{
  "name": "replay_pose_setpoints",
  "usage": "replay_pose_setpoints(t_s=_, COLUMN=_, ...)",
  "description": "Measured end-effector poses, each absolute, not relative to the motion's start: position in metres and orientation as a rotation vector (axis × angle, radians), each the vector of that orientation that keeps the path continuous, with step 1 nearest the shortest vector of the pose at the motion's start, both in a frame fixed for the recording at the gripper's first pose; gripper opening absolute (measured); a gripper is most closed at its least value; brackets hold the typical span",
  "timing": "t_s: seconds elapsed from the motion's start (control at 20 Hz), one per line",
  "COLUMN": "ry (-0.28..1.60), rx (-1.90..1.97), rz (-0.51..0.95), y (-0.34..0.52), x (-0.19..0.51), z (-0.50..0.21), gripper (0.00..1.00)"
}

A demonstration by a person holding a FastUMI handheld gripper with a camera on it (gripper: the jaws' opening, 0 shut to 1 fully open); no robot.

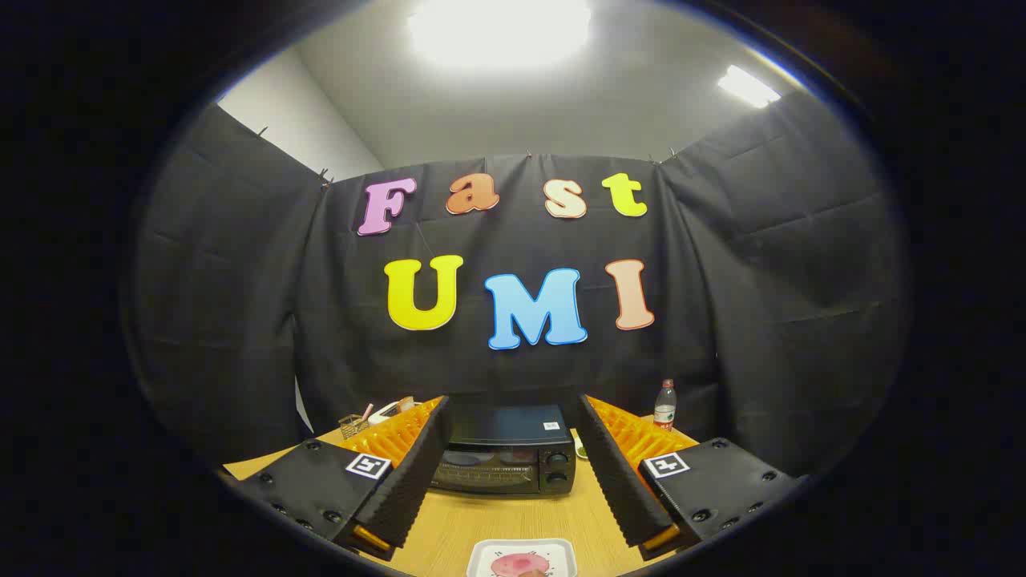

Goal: Open the toaster oven, put the food inside, and close the toaster oven door.

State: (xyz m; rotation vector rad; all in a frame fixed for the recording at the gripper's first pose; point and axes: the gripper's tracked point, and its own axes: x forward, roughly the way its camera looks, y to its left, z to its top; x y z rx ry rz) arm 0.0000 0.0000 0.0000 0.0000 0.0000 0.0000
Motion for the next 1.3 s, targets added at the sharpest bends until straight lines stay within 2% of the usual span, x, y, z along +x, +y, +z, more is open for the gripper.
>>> replay_pose_setpoints(t_s=0.85, ry=0.012, rx=0.018, rz=-0.008, y=-0.010, x=0.003, z=-0.009, gripper=0.98)
replay_pose_setpoints(t_s=1.3, ry=0.039, rx=0.039, rz=0.026, y=0.011, x=0.040, z=-0.019, gripper=0.99)
